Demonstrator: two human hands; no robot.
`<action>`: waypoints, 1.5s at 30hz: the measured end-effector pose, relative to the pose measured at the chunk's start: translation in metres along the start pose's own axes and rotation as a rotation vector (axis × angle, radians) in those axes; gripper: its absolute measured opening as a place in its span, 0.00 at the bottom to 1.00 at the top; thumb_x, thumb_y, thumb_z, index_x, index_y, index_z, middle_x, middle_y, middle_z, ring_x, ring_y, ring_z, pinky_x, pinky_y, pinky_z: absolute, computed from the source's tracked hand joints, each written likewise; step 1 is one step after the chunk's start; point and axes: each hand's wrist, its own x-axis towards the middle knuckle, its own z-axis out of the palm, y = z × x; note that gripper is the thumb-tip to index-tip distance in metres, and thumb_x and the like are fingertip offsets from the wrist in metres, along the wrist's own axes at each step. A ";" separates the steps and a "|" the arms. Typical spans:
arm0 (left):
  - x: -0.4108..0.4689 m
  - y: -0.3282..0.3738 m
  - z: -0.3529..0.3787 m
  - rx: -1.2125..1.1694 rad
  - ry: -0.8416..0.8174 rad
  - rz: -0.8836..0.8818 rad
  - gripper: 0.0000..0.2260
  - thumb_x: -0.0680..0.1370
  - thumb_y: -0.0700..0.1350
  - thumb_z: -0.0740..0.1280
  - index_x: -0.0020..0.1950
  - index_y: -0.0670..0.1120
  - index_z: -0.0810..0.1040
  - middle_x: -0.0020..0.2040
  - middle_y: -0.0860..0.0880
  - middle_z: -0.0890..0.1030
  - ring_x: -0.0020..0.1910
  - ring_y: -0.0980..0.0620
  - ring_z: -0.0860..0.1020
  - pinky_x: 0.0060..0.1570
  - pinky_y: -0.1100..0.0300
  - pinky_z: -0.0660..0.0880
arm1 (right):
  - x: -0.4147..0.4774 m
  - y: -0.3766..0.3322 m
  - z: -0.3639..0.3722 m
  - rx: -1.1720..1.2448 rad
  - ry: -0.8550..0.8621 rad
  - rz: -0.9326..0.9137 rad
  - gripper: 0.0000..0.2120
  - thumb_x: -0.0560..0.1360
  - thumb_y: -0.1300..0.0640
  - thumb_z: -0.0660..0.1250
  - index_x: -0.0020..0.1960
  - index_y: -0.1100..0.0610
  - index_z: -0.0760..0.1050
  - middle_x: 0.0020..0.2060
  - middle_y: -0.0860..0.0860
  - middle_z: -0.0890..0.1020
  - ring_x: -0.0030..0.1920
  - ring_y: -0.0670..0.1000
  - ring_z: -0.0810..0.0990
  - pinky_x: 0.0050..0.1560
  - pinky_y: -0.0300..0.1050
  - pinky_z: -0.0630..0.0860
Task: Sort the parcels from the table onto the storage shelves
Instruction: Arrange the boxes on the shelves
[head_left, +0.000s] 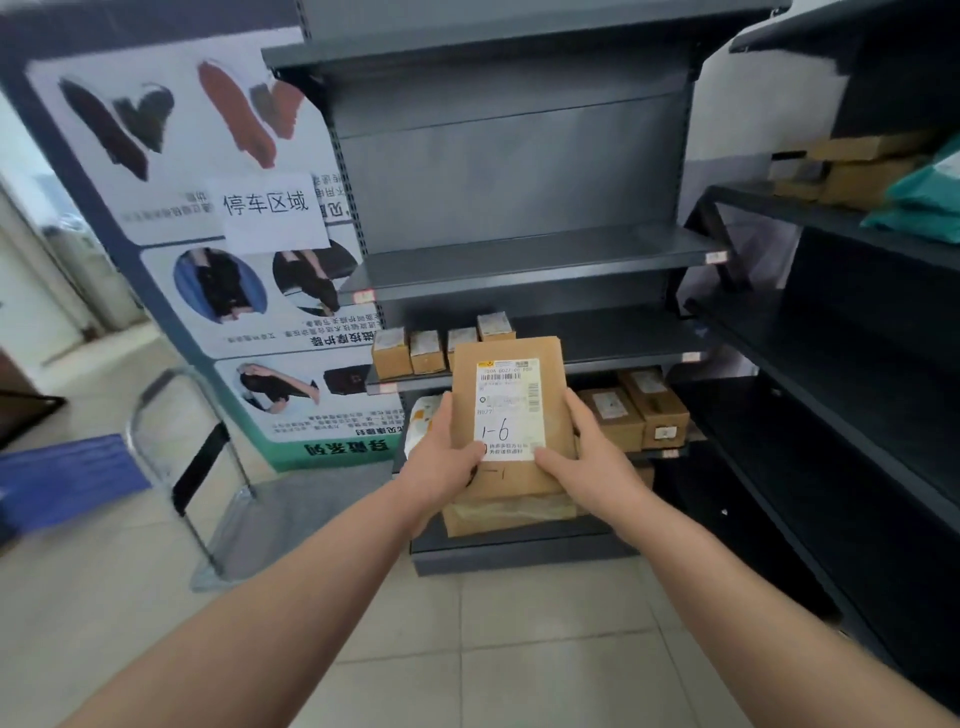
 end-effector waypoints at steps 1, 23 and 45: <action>0.007 0.001 -0.004 -0.006 0.008 -0.005 0.34 0.81 0.44 0.63 0.79 0.58 0.45 0.74 0.53 0.67 0.63 0.48 0.74 0.62 0.46 0.75 | 0.009 -0.001 0.002 0.012 -0.013 -0.008 0.39 0.76 0.52 0.68 0.76 0.37 0.45 0.71 0.43 0.67 0.62 0.47 0.72 0.50 0.43 0.74; 0.344 0.009 -0.227 0.002 0.208 0.183 0.33 0.81 0.44 0.61 0.79 0.57 0.46 0.74 0.53 0.67 0.63 0.48 0.73 0.63 0.46 0.72 | 0.373 -0.142 0.160 0.007 0.025 -0.170 0.39 0.76 0.50 0.67 0.77 0.39 0.45 0.71 0.45 0.68 0.65 0.51 0.72 0.62 0.57 0.74; 0.535 0.027 -0.284 0.621 0.284 0.374 0.17 0.78 0.40 0.65 0.66 0.47 0.74 0.61 0.48 0.78 0.56 0.47 0.77 0.54 0.55 0.74 | 0.576 -0.155 0.205 -0.477 0.175 -0.392 0.18 0.79 0.60 0.61 0.67 0.49 0.71 0.73 0.47 0.66 0.68 0.50 0.70 0.66 0.44 0.66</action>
